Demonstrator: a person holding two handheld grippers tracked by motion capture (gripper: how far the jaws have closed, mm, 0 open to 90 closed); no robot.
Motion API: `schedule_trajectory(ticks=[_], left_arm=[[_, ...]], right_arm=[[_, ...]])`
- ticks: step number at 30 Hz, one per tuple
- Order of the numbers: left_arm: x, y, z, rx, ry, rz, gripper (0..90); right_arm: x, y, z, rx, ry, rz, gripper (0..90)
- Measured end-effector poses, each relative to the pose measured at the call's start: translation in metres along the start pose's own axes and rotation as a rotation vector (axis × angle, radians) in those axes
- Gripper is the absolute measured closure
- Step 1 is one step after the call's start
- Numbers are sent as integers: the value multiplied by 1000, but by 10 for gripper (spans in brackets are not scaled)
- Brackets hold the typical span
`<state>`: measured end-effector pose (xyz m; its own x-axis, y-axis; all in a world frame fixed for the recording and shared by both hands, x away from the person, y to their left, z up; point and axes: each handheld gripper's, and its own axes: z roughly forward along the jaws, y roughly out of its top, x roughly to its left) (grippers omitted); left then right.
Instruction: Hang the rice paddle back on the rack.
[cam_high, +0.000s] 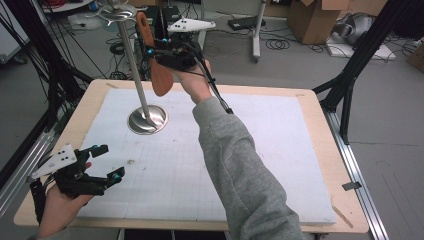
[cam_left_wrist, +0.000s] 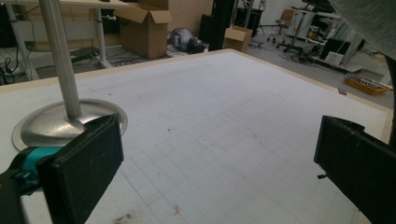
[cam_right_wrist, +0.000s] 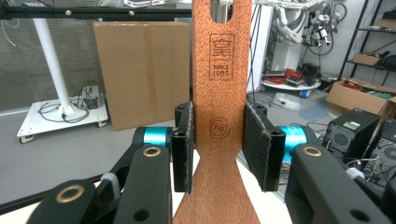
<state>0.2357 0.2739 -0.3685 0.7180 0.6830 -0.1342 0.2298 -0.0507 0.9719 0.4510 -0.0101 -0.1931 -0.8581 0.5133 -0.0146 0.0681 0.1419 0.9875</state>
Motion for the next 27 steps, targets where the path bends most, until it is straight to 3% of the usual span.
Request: schedule_trajectory(ticks=[27], left_arm=[[-1, 0, -4, -3, 13, 7, 18]], right_arm=[[3, -2, 16, 37, -15, 0, 652]])
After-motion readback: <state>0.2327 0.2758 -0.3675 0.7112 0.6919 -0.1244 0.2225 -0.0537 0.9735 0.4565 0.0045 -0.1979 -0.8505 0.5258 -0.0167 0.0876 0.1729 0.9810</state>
